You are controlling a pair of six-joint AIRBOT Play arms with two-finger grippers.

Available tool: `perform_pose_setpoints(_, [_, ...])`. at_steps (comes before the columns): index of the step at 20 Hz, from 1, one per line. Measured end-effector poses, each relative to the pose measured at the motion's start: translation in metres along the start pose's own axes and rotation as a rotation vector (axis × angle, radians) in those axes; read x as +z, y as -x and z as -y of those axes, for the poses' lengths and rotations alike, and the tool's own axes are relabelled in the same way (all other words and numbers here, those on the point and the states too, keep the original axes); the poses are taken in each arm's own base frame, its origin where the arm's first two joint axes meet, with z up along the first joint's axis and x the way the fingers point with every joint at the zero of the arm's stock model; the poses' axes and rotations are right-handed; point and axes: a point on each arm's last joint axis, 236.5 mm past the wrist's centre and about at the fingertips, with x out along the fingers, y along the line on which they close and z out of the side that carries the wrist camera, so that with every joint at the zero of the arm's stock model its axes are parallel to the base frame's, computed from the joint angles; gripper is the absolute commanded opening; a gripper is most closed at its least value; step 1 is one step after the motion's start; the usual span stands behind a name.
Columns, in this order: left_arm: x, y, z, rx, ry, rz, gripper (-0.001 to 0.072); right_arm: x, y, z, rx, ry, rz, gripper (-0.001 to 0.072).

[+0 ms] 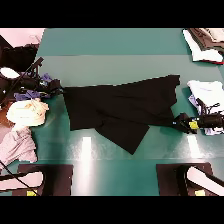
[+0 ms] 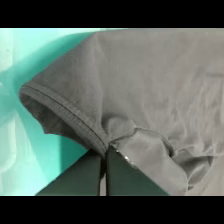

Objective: Fold the shirts.

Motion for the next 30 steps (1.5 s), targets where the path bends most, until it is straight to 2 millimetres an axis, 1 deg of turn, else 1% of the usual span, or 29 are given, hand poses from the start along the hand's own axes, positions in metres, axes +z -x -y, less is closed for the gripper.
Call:
perform_pose_setpoints(1, [0.000,0.000,0.000,-0.001,0.000,-0.002,0.0025,0.003,-0.001,0.002,-0.005,-0.001,0.018,0.0300])
perform_pose_setpoints(2, [0.000,0.000,0.000,-0.001,0.000,-0.002,0.0024,0.006,-0.002,0.003,-0.010,-0.001,0.030,0.0300])
perform_pose_setpoints(3, [0.000,0.000,0.000,-0.001,0.000,-0.002,0.0024,0.009,-0.002,0.004,-0.012,-0.002,0.041,0.0229])
perform_pose_setpoints(4, [-0.001,0.000,0.001,-0.003,0.000,-0.006,0.0024,0.011,-0.002,0.005,-0.016,-0.002,0.053,0.0113])
perform_pose_setpoints(5, [-0.002,0.000,0.001,-0.004,0.000,-0.009,0.0024,0.014,-0.002,0.007,-0.023,-0.002,0.066,0.0015])
perform_pose_setpoints(8, [-0.004,0.000,0.002,-0.007,-0.001,-0.017,0.0024,0.017,-0.002,0.008,-0.025,0.007,0.076,0.0015])
perform_pose_setpoints(10, [0.000,0.005,0.006,-0.008,-0.013,-0.009,0.0023,0.023,0.003,0.006,-0.033,0.032,0.090,0.0015])
perform_pose_setpoints(11, [0.007,0.012,0.011,-0.008,-0.030,0.013,0.0023,0.030,0.012,0.003,-0.043,0.057,0.108,0.0015])
perform_pose_setpoints(12, [0.016,0.022,0.018,-0.008,-0.054,0.044,0.0023,0.038,0.024,-0.008,-0.029,0.084,0.137,0.0015])
perform_pose_setpoints(13, [0.029,0.037,0.030,-0.008,-0.088,0.088,0.0023,0.048,0.041,-0.024,-0.016,0.123,0.178,0.0015])
perform_pose_setpoints(14, [0.044,0.056,0.044,-0.011,-0.127,0.143,0.0023,0.059,0.061,-0.038,-0.012,0.166,0.228,0.0015])
perform_pose_setpoints(15, [0.060,0.080,0.062,-0.013,-0.172,0.209,0.0024,0.074,0.089,-0.060,0.004,0.216,0.313,0.0015])
perform_pose_setpoints(16, [0.075,0.106,0.081,-0.016,-0.216,0.278,0.0024,0.084,0.120,-0.084,0.016,0.275,0.393,0.0015])
perform_pose_setpoints(18, [0.099,0.170,0.128,-0.026,-0.323,0.436,0.0024,0.097,0.185,-0.130,0.030,0.388,0.566,0.0015])
perform_pose_setpoints(19, [0.105,0.203,0.152,-0.031,-0.376,0.515,0.0024,0.098,0.222,-0.156,0.034,0.452,0.661,0.0015])
perform_pose_setpoints(20, [0.108,0.240,0.179,-0.036,-0.436,0.600,0.0024,0.094,0.259,-0.181,0.036,0.514,0.754,0.0015])
perform_pose_setpoints(21, [0.105,0.278,0.206,-0.043,-0.493,0.684,0.0024,0.086,0.293,-0.204,0.038,0.569,0.839,0.0015])
perform_pose_setpoints(22, [0.100,0.311,0.229,-0.048,-0.546,0.758,0.0024,0.074,0.328,-0.228,0.040,0.627,0.928,0.0015])
perform_pose_setpoints(23, [0.089,0.346,0.253,-0.053,-0.599,0.836,0.0024,0.061,0.358,-0.248,0.041,0.678,1.006,0.0014])
perform_pose_setpoints(24, [0.077,0.376,0.274,-0.058,-0.646,0.903,0.0024,0.044,0.387,-0.268,0.042,0.730,1.086,0.0015])
perform_pose_setpoints(26, [0.045,0.432,0.311,-0.076,-0.721,1.043,0.0024,0.009,0.434,-0.300,0.044,0.819,1.216,0.0014])
perform_pose_setpoints(28, [0.014,0.472,0.336,-0.093,-0.771,1.152,0.0023,-0.027,0.473,-0.326,0.042,0.895,1.334,0.0014])
perform_pose_setpoints(30, [-0.015,0.504,0.355,-0.109,-0.810,1.243,0.0024,-0.056,0.499,-0.344,0.040,0.952,1.420,0.0014])
